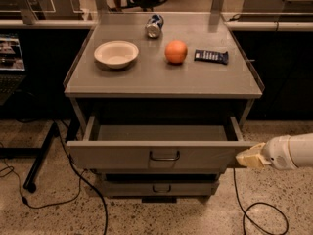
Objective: Close top drawer
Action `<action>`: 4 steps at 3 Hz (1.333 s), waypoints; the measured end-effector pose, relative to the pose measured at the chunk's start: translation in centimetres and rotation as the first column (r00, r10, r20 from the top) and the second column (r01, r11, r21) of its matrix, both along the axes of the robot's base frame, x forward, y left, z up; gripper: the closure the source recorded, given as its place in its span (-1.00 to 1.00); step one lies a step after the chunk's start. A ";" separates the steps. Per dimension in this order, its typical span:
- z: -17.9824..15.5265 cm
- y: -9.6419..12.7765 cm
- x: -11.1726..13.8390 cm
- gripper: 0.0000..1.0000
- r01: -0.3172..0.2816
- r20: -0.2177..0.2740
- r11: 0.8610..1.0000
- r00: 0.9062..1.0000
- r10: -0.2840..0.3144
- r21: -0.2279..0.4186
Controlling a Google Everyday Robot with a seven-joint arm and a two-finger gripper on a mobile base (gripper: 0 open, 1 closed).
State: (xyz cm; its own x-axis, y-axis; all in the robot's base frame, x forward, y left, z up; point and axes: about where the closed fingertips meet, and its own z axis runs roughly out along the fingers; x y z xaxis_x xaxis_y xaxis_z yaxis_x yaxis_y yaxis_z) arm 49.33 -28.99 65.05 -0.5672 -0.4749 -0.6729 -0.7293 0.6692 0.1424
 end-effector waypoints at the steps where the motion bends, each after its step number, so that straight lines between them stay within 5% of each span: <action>1: 0.1 0.1 0.4 1.00 -0.009 0.003 1.000 1.000 0.009 0.002; 2: 1.2 0.6 4.2 1.00 -0.016 0.031 1.000 0.999 0.016 -0.006; 3: 1.2 0.6 4.2 1.00 -0.016 0.031 1.000 0.999 0.016 -0.006; 4: 1.2 -0.1 5.6 1.00 0.048 0.076 0.998 0.996 -0.050 0.029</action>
Offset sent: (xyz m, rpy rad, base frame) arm 0.1168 0.0136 0.0347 -0.0233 -0.0878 0.0210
